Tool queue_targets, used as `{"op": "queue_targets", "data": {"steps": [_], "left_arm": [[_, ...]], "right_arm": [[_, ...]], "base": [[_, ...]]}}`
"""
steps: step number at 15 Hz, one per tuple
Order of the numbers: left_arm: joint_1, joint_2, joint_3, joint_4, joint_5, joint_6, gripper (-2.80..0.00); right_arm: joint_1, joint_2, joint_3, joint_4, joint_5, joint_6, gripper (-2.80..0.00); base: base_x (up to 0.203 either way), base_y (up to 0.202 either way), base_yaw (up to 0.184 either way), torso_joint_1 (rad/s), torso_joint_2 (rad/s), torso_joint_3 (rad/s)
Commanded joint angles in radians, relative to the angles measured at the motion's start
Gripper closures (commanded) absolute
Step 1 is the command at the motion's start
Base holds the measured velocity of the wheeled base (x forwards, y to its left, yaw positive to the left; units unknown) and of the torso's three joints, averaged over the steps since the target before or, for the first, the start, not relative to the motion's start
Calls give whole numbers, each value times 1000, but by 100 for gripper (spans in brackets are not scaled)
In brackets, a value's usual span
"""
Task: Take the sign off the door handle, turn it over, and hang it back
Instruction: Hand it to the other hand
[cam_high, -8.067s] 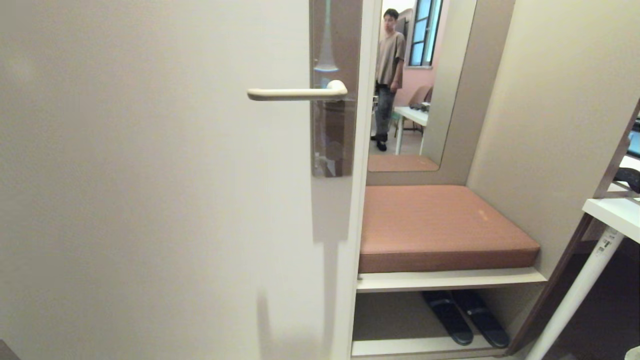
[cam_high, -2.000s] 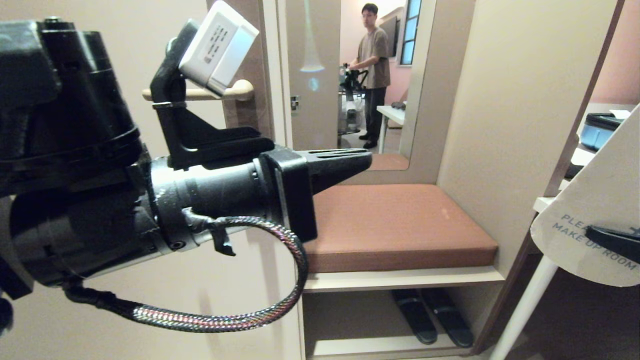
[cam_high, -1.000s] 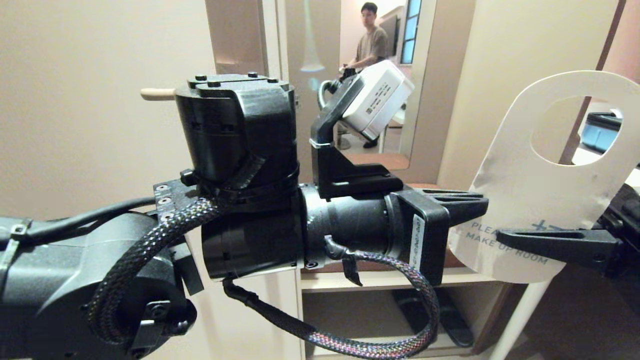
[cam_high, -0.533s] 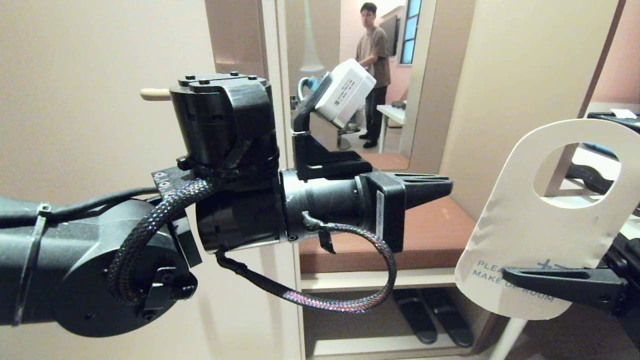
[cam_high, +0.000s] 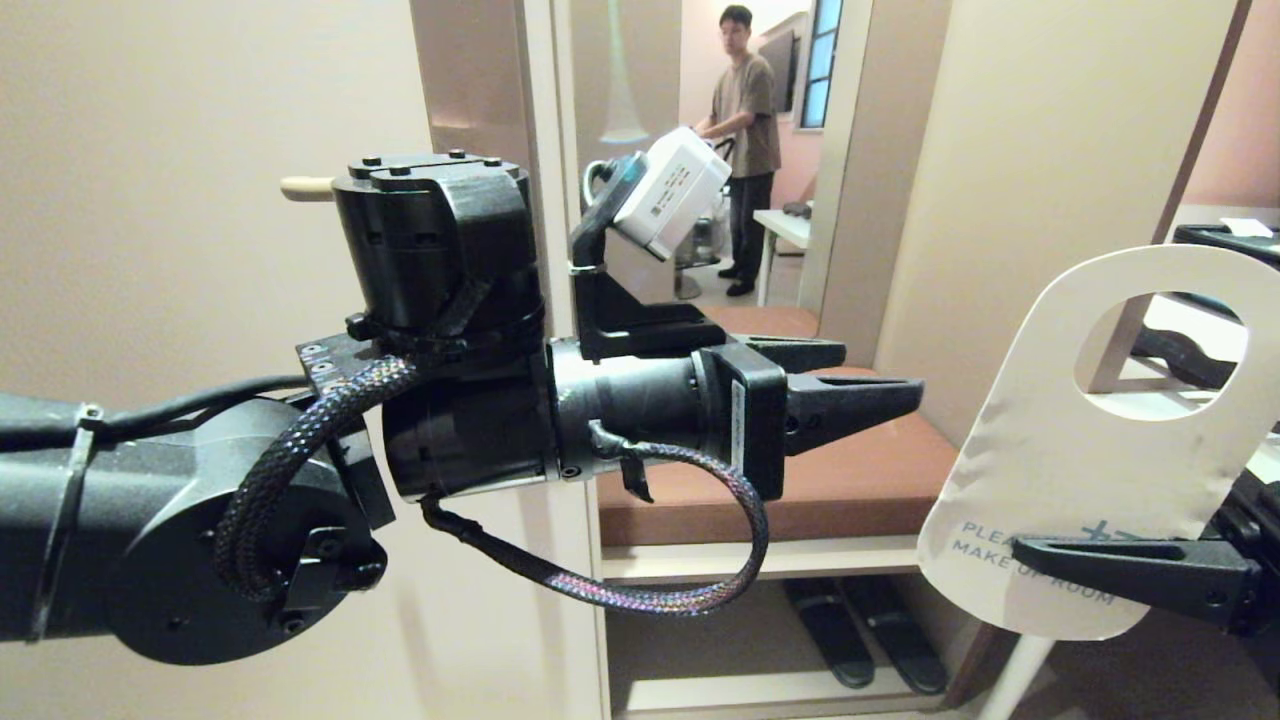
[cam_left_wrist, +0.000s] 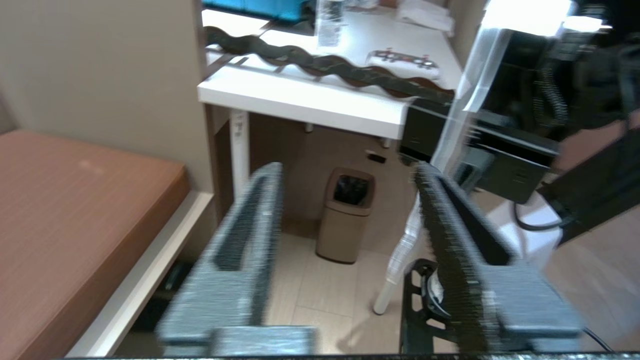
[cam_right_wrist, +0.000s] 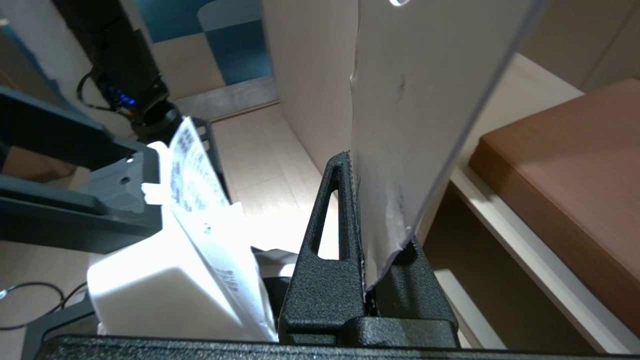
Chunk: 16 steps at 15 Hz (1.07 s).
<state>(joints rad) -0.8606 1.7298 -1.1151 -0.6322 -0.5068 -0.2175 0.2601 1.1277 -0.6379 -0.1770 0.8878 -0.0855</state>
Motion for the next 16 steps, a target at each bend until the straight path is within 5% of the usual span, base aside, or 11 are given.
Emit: {"op": "queue_targets", "data": {"steps": [1, 5, 11, 16], "left_arm": [[14, -5, 7, -14, -23, -3, -280], [88, -13, 43, -53, -182, -6, -280], [44, -3, 37, -53, -217, -13, -280], [2, 7, 37, -55, -219, -13, -280]], "right_arm": [[-24, 2, 0, -1, 5, 0, 0], [-76, 11, -2, 1, 47, 0, 0], [-62, 87, -74, -1, 111, -3, 0], [40, 140, -116, -2, 107, -5, 0]], "base": [[0, 0, 0, 0, 0, 0], [0, 0, 0, 0, 0, 0], [0, 0, 0, 0, 0, 0], [0, 0, 0, 0, 0, 0]]}}
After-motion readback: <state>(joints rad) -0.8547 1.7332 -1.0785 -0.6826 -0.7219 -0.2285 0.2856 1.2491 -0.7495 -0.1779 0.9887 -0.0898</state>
